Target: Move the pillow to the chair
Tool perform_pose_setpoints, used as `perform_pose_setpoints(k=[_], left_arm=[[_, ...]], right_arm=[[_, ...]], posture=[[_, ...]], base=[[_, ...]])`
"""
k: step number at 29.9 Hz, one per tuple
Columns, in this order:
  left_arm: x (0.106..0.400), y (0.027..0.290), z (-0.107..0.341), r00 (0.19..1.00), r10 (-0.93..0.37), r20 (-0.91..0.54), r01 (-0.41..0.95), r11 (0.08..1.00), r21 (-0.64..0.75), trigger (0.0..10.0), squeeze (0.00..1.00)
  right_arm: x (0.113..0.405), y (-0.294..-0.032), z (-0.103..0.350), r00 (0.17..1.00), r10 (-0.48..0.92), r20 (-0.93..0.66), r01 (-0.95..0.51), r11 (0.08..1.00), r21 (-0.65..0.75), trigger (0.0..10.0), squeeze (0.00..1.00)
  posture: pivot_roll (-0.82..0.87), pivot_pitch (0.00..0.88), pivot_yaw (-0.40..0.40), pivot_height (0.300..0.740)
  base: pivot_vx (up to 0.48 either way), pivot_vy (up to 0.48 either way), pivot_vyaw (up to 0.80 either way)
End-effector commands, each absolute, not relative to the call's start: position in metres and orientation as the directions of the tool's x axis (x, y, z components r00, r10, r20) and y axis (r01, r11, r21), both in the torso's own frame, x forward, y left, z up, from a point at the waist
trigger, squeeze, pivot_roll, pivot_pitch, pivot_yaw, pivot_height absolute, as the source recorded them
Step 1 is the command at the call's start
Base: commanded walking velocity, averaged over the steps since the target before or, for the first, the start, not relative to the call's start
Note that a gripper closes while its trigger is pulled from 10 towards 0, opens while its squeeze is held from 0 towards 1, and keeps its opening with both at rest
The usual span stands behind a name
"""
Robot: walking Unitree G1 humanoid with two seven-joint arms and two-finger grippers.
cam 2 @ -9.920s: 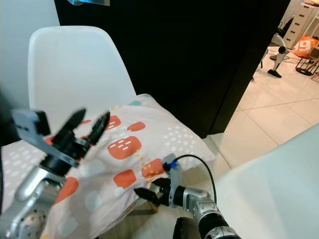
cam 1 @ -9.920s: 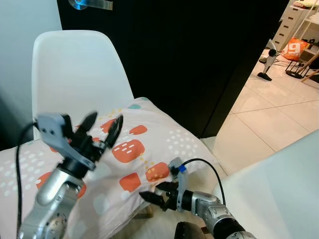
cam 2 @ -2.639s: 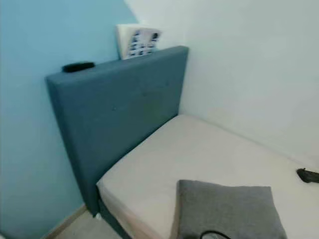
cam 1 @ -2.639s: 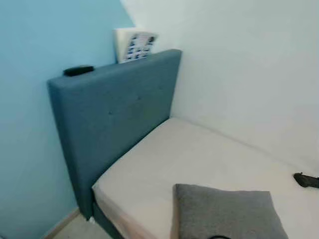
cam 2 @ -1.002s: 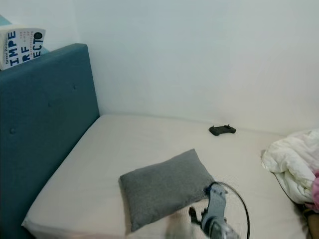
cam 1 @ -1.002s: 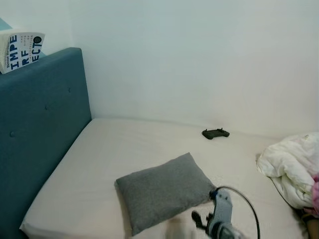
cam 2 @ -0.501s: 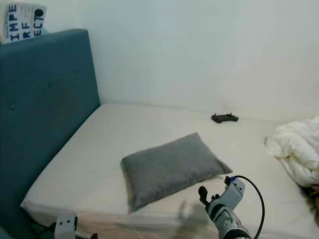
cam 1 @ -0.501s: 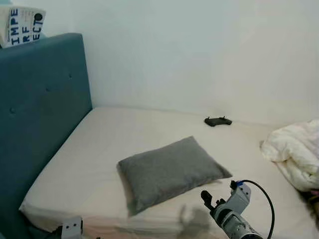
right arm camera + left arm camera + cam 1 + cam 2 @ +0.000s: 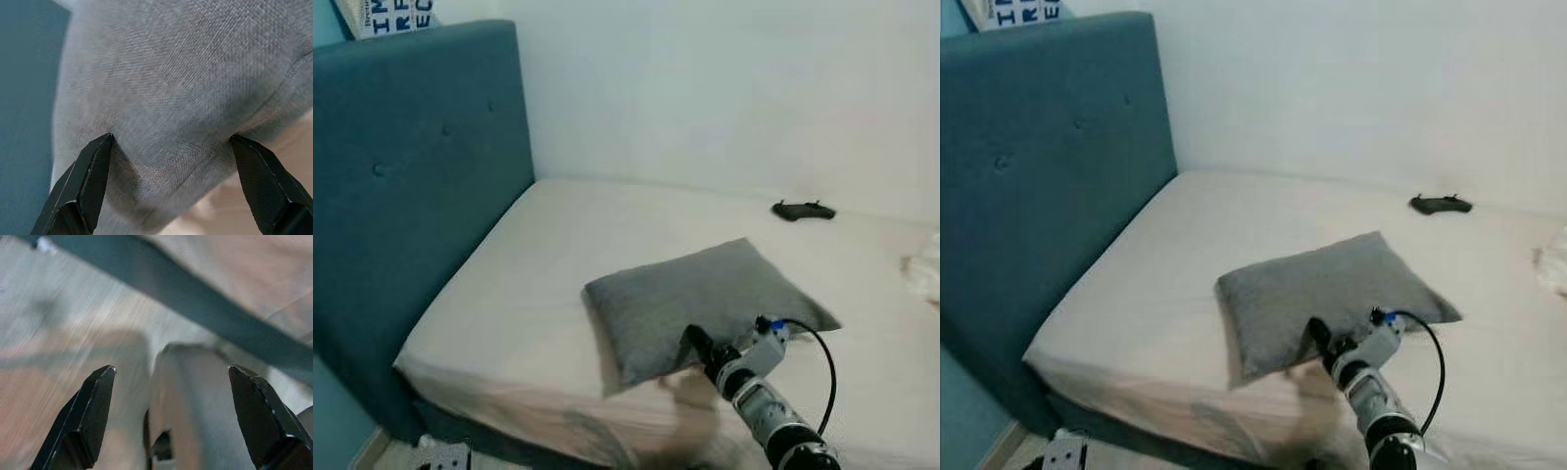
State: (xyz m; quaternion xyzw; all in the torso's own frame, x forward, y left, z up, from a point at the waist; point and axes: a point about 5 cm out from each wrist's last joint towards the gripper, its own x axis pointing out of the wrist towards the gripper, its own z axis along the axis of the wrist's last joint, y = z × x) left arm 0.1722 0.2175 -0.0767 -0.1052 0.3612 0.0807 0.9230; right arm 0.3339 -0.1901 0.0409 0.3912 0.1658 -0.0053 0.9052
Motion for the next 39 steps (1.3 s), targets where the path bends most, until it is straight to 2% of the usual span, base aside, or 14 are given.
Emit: perform_pose_setpoints(k=[1, 6, 9, 14, 15, 16, 17, 23, 27, 30, 39], left_arm=[[0.169, 0.222, -0.076, 0.731, 0.069, -0.679, -0.199, 0.973, -0.116, 10.0, 0.0], [0.164, 0.228, -0.077, 0.729, 0.072, -0.681, -0.183, 0.979, -0.092, 10.0, 0.0], [0.161, 0.232, -0.076, 0.731, 0.079, -0.678, -0.182, 0.98, -0.082, 10.0, 0.0], [0.161, 0.234, -0.076, 0.732, 0.081, -0.677, -0.181, 0.98, -0.079, 10.0, 0.0], [0.161, 0.233, -0.076, 0.733, 0.081, -0.676, -0.18, 0.981, -0.078, 10.0, 0.0], [0.161, 0.233, -0.076, 0.733, 0.081, -0.676, -0.18, 0.981, -0.078, 10.0, 0.0], [0.161, 0.233, -0.076, 0.734, 0.08, -0.674, -0.178, 0.981, -0.077, 10.0, 0.0], [0.163, 0.23, -0.076, 0.737, 0.081, -0.671, -0.181, 0.98, -0.08, 10.0, 0.0], [0.164, 0.228, -0.076, 0.737, 0.079, -0.672, -0.181, 0.98, -0.083, 10.0, 0.0], [0.166, 0.226, -0.075, 0.738, 0.074, -0.671, -0.176, 0.981, -0.085, 10.0, 0.0], [0.172, 0.225, -0.073, 0.744, 0.071, -0.665, -0.174, 0.981, -0.091, 10.0, 0.0]], right_arm=[[0.332, -0.198, 0.039, 0.94, 0.071, -0.334, 0.188, 0.709, 0.679, 10.0, 0.0], [0.335, -0.213, 0.045, 0.933, -0.031, -0.359, 0.273, 0.71, 0.649, 10.0, 0.0], [0.342, -0.225, 0.058, 0.945, -0.086, -0.316, 0.286, 0.691, 0.664, 10.0, 0.0], [0.346, -0.231, 0.066, 0.951, -0.109, -0.29, 0.283, 0.686, 0.671, 10.0, 0.0], [0.349, -0.233, 0.071, 0.955, -0.12, -0.273, 0.278, 0.689, 0.669, 1.8, 0.0], [0.349, -0.233, 0.071, 0.955, -0.12, -0.273, 0.278, 0.689, 0.669, 1.8, 0.0], [0.351, -0.234, 0.076, 0.957, -0.125, -0.262, 0.273, 0.695, 0.665, 0.0, 0.0], [0.355, -0.241, 0.083, 0.928, -0.187, -0.322, 0.324, 0.834, 0.446, 0.0, 0.0], [0.355, -0.241, 0.082, 0.923, -0.191, -0.335, 0.333, 0.832, 0.443, 0.0, 0.0], [0.355, -0.239, 0.08, 0.922, -0.183, -0.341, 0.313, 0.87, 0.381, 0.0, 0.0], [0.354, -0.235, 0.079, 0.934, -0.157, -0.322, 0.293, 0.851, 0.436, 0.0, 0.0]], posture=[[0.17, 0.136, -0.014, 0.513], [0.19, 0.149, -0.005, 0.508], [0.2, 0.152, 0.0, 0.508], [0.2, 0.15, 0.0, 0.508], [0.2, 0.15, -0.003, 0.508], [0.2, 0.15, -0.003, 0.508], [0.19, 0.149, -0.006, 0.508], [0.19, 0.145, -0.016, 0.508], [0.18, 0.14, -0.017, 0.508], [0.17, 0.139, -0.022, 0.508], [0.16, 0.123, -0.025, 0.508]], base=[[0.0, 0.0, 0.0], [0.0, 0.0, 0.0], [0.0, 0.0, 0.0], [0.0, 0.0, 0.0], [0.0, 0.0, 0.0], [0.0, 0.0, 0.0], [0.0, 0.0, 0.0], [0.0, 0.0, 0.0], [0.0, 0.0, 0.0], [0.0, 0.0, 0.0], [0.0, 0.0, 0.0]])
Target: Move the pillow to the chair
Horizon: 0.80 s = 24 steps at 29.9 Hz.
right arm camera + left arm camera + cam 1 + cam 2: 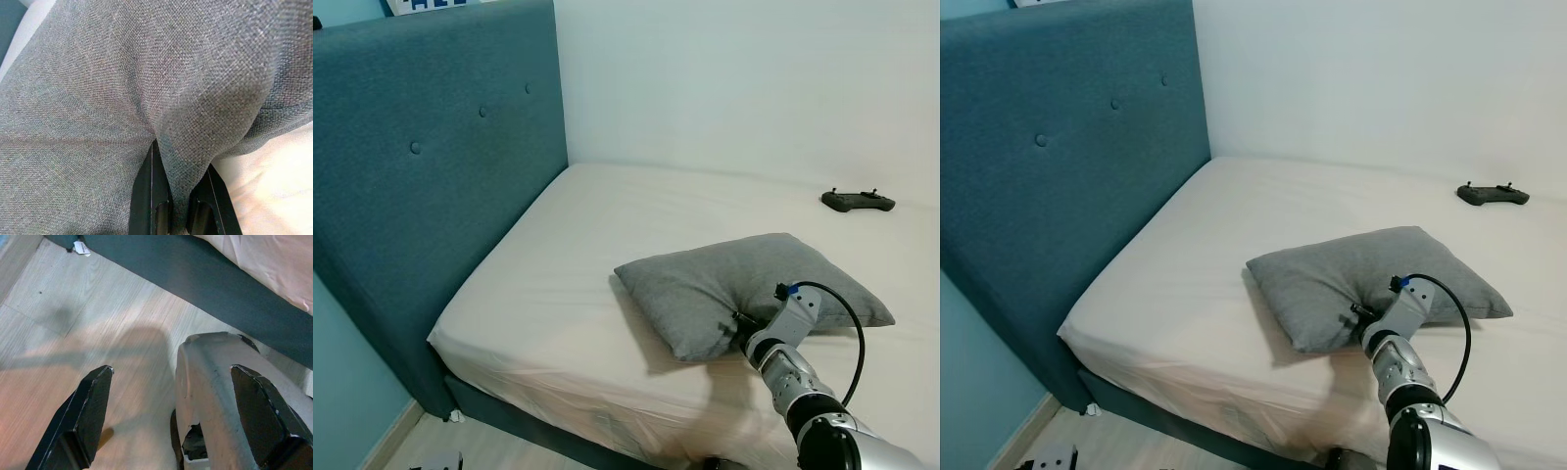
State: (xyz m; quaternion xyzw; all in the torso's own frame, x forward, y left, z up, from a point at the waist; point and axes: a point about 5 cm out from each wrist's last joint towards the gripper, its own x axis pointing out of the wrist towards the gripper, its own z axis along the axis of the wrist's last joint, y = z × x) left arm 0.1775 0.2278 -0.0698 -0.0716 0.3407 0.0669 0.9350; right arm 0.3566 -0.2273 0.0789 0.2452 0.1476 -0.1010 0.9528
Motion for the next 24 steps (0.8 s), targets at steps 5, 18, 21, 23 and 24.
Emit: perform_pose_setpoints(k=[5, 18, 21, 23, 24], left_arm=[[0.175, 0.225, -0.072, 0.745, 0.072, -0.663, -0.175, 0.981, -0.09, 10.0, 0.0], [0.203, 0.224, -0.058, 0.799, 0.09, -0.595, -0.205, 0.97, -0.128, 10.0, 0.0], [0.208, 0.225, -0.055, 0.807, 0.094, -0.583, -0.207, 0.969, -0.131, 10.0, 0.0], [0.211, 0.225, -0.053, 0.812, 0.099, -0.575, -0.212, 0.968, -0.133, 10.0, 0.0], [0.211, 0.225, -0.053, 0.812, 0.099, -0.575, -0.212, 0.968, -0.133, 10.0, 0.0]], right_arm=[[0.368, -0.195, 0.099, 0.984, 0.149, -0.096, -0.063, 0.803, 0.593, 0.0, 0.0], [0.368, -0.133, 0.119, 0.829, 0.534, 0.166, -0.507, 0.592, 0.627, 0.0, 0.0], [0.369, -0.128, 0.121, 0.814, 0.552, 0.178, -0.528, 0.578, 0.622, 0.0, 0.0], [0.37, -0.121, 0.123, 0.802, 0.569, 0.184, -0.545, 0.569, 0.615, 0.0, 0.0], [0.37, -0.121, 0.123, 0.802, 0.569, 0.184, -0.545, 0.569, 0.615, 0.0, 0.0]], posture=[[0.15, 0.111, -0.029, 0.508], [0.13, 0.092, -0.053, 0.551], [0.13, 0.088, -0.057, 0.56], [0.13, 0.081, -0.062, 0.57], [0.13, 0.081, -0.062, 0.57]], base=[[0.0, 0.0, 0.0], [0.0, 0.0, 0.0], [0.0, 0.0, 0.0], [0.0, 0.0, 0.0], [0.0, 0.0, 0.0]])
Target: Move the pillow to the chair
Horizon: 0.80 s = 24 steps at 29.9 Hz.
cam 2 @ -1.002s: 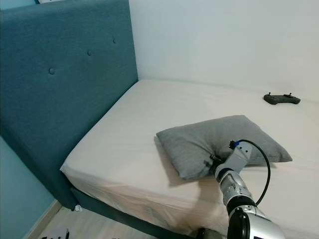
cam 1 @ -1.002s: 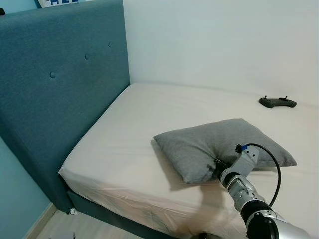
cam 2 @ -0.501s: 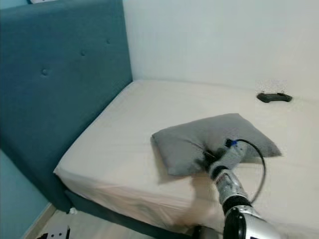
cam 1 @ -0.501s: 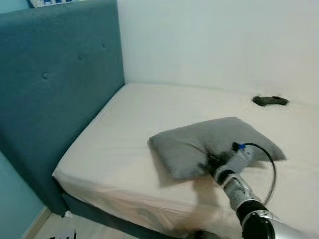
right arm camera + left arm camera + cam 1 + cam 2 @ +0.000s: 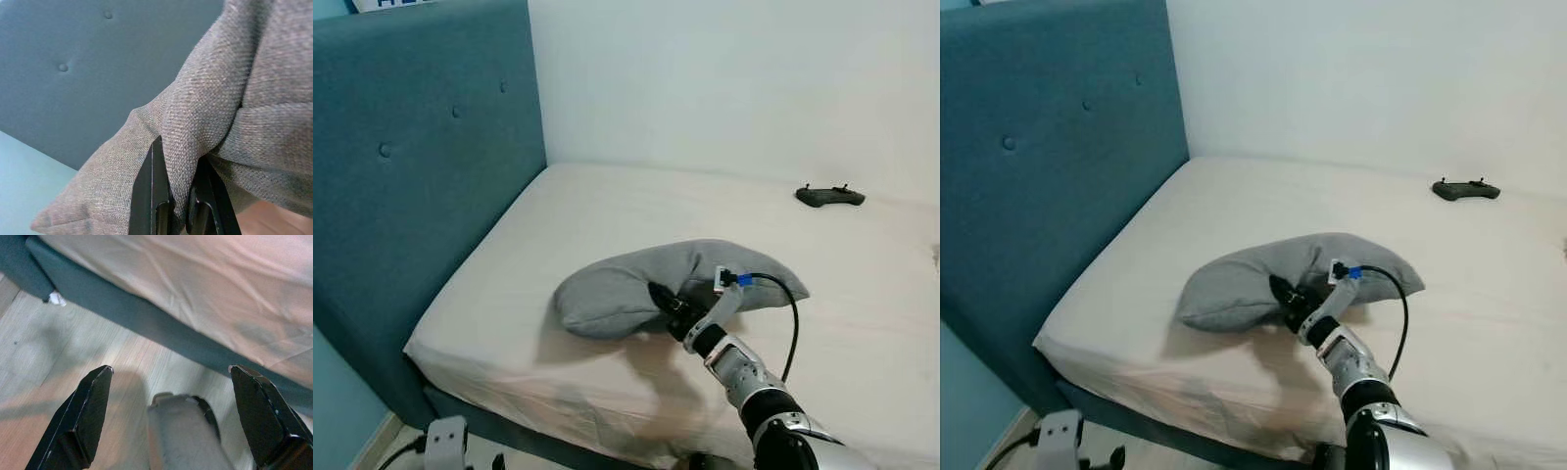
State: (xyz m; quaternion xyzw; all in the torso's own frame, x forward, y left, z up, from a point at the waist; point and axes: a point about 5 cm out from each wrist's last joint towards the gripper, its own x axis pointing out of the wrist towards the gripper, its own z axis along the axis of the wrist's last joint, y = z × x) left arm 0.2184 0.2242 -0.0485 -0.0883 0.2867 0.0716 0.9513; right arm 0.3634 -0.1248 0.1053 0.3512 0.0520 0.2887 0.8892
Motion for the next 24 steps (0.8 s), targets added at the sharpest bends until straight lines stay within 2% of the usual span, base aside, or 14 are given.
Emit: perform_pose_setpoints(k=[1, 7, 13, 24], left_arm=[[0.211, 0.225, -0.053, 0.812, 0.099, -0.575, -0.212, 0.968, -0.133, 10.0, 0.0], [0.21, 0.225, -0.054, 0.805, 0.108, -0.584, -0.229, 0.964, -0.137, 10.0, 0.0], [0.203, 0.223, -0.061, 0.777, 0.118, -0.619, -0.258, 0.956, -0.141, 10.0, 0.0], [0.193, 0.219, -0.068, 0.729, 0.131, -0.672, -0.296, 0.946, -0.136, 10.0, 0.0]], right_arm=[[0.37, -0.121, 0.123, 0.802, 0.569, 0.184, -0.545, 0.569, 0.615, 0.0, 0.0], [0.366, -0.109, 0.119, 0.771, 0.611, 0.181, -0.572, 0.54, 0.617, 0.0, 0.0], [0.361, -0.101, 0.106, 0.765, 0.634, 0.113, -0.554, 0.56, 0.616, 0.0, 0.0], [0.358, -0.095, 0.101, 0.757, 0.647, 0.09, -0.553, 0.563, 0.614, 0.0, 0.0]], posture=[[0.13, 0.081, -0.062, 0.57], [0.13, 0.071, -0.072, 0.598], [0.13, 0.063, -0.083, 0.617], [0.13, 0.059, -0.089, 0.646]], base=[[0.0, 0.0, 0.0], [0.0, 0.0, 0.0], [0.0, 0.0, 0.0], [0.0, 0.0, 0.0]])
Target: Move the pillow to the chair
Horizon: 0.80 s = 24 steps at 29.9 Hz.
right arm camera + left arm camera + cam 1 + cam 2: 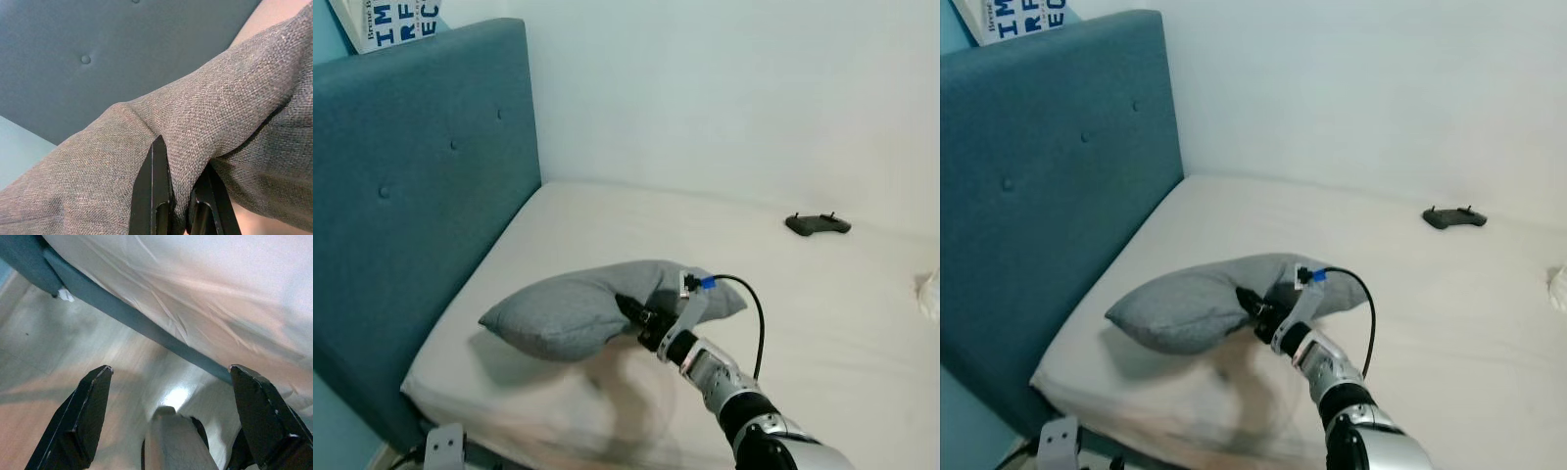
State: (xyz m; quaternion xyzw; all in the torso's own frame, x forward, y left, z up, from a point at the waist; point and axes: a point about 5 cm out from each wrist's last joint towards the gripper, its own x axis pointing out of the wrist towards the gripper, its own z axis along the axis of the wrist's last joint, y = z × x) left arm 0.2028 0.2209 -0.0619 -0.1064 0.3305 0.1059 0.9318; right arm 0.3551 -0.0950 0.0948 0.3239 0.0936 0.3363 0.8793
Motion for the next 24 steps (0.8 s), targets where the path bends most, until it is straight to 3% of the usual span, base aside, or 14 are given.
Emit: perform_pose_setpoints(k=[1, 6, 21, 24], left_arm=[[0.192, 0.218, -0.07, 0.717, 0.119, -0.687, -0.299, 0.942, -0.15, 10.0, 0.0], [0.192, 0.216, -0.071, 0.715, 0.115, -0.69, -0.292, 0.946, -0.145, 10.0, 0.0], [0.183, 0.217, -0.075, 0.694, 0.126, -0.708, -0.294, 0.948, -0.12, 10.0, 0.0], [0.169, 0.216, -0.082, 0.655, 0.123, -0.746, -0.295, 0.95, -0.102, 10.0, 0.0]], right_arm=[[0.358, -0.095, 0.101, 0.758, 0.647, 0.088, -0.553, 0.564, 0.613, 0.0, 0.0], [0.359, -0.095, 0.103, 0.759, 0.645, 0.086, -0.552, 0.569, 0.61, 0.0, 0.0], [0.358, -0.093, 0.102, 0.76, 0.645, 0.075, -0.55, 0.578, 0.602, 0.0, 0.0], [0.356, -0.095, 0.096, 0.774, 0.632, 0.045, -0.531, 0.608, 0.589, 0.0, 0.0]], posture=[[0.13, 0.057, -0.093, 0.651], [0.13, 0.055, -0.096, 0.66], [0.13, 0.055, -0.095, 0.708], [0.13, 0.057, -0.092, 0.722]], base=[[-0.48, 0.0, 0.0], [-0.48, 0.0, 0.0], [0.0, 0.0, 0.0], [0.0, 0.0, 0.0]])
